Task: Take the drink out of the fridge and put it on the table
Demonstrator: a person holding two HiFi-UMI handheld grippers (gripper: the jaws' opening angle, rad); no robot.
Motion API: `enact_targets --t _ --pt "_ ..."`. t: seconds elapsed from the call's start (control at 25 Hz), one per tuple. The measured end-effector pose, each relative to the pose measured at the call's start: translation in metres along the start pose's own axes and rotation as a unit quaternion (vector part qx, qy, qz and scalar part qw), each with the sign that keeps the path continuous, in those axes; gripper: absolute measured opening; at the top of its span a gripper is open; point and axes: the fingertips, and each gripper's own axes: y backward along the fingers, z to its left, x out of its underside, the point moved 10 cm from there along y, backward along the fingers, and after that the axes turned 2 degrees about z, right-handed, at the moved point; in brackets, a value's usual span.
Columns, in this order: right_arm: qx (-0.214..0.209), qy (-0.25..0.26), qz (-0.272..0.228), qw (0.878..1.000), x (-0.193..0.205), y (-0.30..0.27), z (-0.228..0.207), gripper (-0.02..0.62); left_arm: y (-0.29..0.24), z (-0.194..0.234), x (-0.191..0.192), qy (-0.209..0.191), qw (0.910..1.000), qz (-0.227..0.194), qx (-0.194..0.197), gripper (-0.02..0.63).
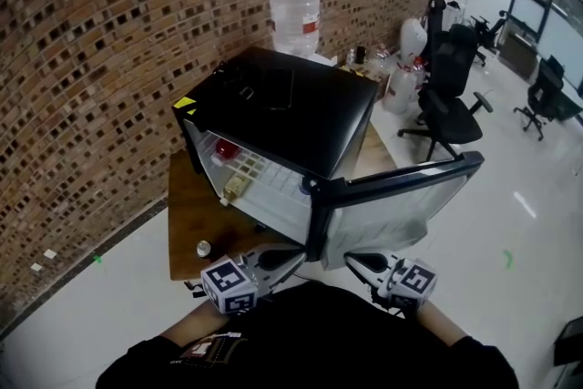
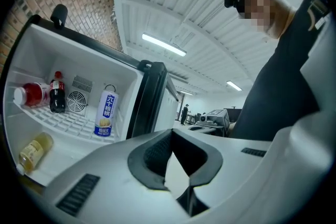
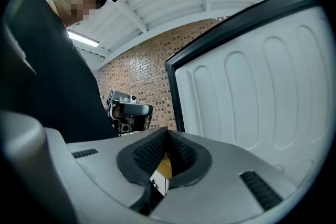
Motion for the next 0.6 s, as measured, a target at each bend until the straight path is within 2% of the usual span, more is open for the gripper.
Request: enact_targets --t 0.6 --pt "-0.013 0.023 0.004 1.000 -0.009 -0.013 -0.001 -0.014 0.011 0.005 -0.004 -0.010 0.9999 -0.003 -0.003 0.000"
